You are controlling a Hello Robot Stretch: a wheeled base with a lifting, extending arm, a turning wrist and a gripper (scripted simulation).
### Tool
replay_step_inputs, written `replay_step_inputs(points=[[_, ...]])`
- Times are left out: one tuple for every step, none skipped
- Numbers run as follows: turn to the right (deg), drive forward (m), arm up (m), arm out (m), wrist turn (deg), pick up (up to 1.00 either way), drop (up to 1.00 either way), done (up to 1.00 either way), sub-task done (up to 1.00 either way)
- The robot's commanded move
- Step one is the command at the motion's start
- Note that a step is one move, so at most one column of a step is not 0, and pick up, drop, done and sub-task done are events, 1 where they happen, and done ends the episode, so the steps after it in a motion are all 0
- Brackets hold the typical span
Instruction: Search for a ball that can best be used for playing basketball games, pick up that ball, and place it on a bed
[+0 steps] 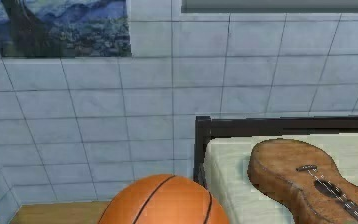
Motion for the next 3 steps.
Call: replay_step_inputs(points=[[0.0,0.25,0.0,0.0,0.0,0.0,0.0,0.0,0.0],[45.0,0.0,0.0,0.0,0.0,0.0,0.0,0.0,0.0],[45.0,0.0,0.0,0.0,0.0,0.0,0.0,0.0,0.0]])
